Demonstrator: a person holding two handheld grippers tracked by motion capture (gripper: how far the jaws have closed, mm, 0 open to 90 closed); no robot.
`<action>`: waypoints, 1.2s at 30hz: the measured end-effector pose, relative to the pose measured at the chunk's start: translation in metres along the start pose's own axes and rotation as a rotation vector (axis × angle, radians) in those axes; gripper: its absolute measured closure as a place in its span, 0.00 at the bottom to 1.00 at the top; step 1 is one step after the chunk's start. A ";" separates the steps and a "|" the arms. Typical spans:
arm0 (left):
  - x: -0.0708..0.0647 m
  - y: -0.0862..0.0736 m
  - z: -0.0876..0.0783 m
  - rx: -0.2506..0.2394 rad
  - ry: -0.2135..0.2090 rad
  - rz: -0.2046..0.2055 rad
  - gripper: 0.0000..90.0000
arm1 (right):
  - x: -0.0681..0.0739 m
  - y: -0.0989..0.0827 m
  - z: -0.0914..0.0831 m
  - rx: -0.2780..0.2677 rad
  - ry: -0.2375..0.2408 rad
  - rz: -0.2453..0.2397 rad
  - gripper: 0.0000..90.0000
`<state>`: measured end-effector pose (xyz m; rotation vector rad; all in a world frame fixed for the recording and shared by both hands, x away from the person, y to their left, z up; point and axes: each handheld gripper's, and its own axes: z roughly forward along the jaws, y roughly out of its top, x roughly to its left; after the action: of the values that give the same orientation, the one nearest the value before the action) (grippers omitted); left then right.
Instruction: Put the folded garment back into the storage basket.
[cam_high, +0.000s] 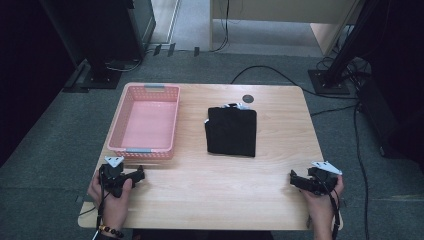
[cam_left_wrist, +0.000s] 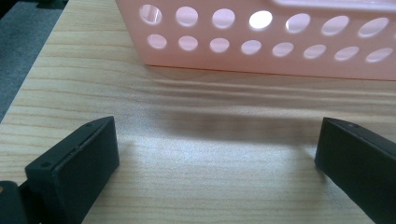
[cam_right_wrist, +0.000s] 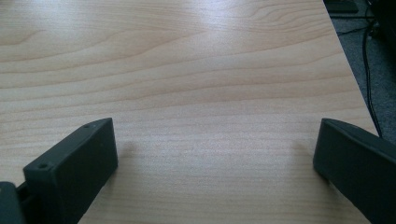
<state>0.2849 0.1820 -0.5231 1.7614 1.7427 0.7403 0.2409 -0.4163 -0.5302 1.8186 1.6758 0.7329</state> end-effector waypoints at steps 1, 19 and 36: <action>0.000 0.000 0.000 0.000 0.000 0.001 0.00 | 0.000 0.000 0.000 0.000 -0.001 0.001 0.00; 0.000 0.000 0.000 0.001 0.000 0.001 0.00 | 0.003 0.006 -0.005 -0.014 -0.003 0.028 0.00; 0.000 0.000 0.000 0.000 0.000 -0.001 0.00 | 0.027 0.030 -0.025 -0.047 0.009 0.013 0.00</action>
<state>0.2849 0.1820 -0.5230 1.7610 1.7434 0.7401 0.2459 -0.3904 -0.4908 1.7975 1.6403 0.7804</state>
